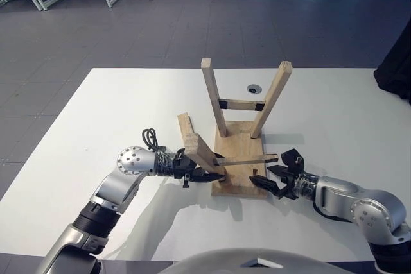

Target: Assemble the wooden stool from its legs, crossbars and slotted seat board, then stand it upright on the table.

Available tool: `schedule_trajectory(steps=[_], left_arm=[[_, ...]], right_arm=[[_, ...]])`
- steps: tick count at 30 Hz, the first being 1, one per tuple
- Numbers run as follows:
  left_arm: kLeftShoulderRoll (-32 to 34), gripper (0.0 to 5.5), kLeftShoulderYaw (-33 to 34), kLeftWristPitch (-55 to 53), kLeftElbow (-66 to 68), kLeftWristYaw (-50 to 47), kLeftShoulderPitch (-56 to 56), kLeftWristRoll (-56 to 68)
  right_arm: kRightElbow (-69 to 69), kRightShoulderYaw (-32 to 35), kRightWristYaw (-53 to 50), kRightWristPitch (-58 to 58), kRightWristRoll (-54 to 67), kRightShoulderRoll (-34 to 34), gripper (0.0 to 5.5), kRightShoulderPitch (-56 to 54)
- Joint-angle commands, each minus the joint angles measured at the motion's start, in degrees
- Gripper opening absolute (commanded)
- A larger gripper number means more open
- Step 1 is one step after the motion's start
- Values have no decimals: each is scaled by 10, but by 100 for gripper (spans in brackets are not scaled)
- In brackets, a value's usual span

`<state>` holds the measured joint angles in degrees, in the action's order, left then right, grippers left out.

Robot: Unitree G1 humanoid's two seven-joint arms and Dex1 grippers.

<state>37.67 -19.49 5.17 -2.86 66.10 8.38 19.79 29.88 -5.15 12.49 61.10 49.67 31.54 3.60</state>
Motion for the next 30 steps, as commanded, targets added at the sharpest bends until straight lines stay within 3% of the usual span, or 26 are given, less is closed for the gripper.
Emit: schedule_trajectory(steps=[1,9,15,17,18,20,22,23,26,30], left_arm=[[19,242,-28,-45,69,-29,17,-111],[2,356,9,-67,67,5,104,-89],[84,447,23,-127,43,70,85,-91],[91,453,64,-185,21,46,67,-57],[82,453,91,-218,3,14,60,-39],[14,453,177,-336,-89,-152,21,-18],[-99,453,261,-477,-194,-336,-23,2],[-141,453,273,-522,-243,-401,-52,-12],[-248,453,249,-620,-354,-548,-149,-64],[-327,453,203,-671,-368,-635,-176,-87]], right_arm=[[3,12,-10,6,-14,-12,452,-3],[3,16,-11,11,-31,-26,452,2],[9,31,-9,15,-35,-27,452,16],[11,37,-10,15,-37,-28,452,21],[12,40,-12,14,-37,-30,452,24],[15,49,-20,11,-41,-37,452,33],[16,62,-32,6,-49,-46,452,48],[15,70,-39,4,-53,-50,452,56],[11,83,-55,6,-58,-58,452,59],[10,84,-54,21,-64,-56,452,47]])
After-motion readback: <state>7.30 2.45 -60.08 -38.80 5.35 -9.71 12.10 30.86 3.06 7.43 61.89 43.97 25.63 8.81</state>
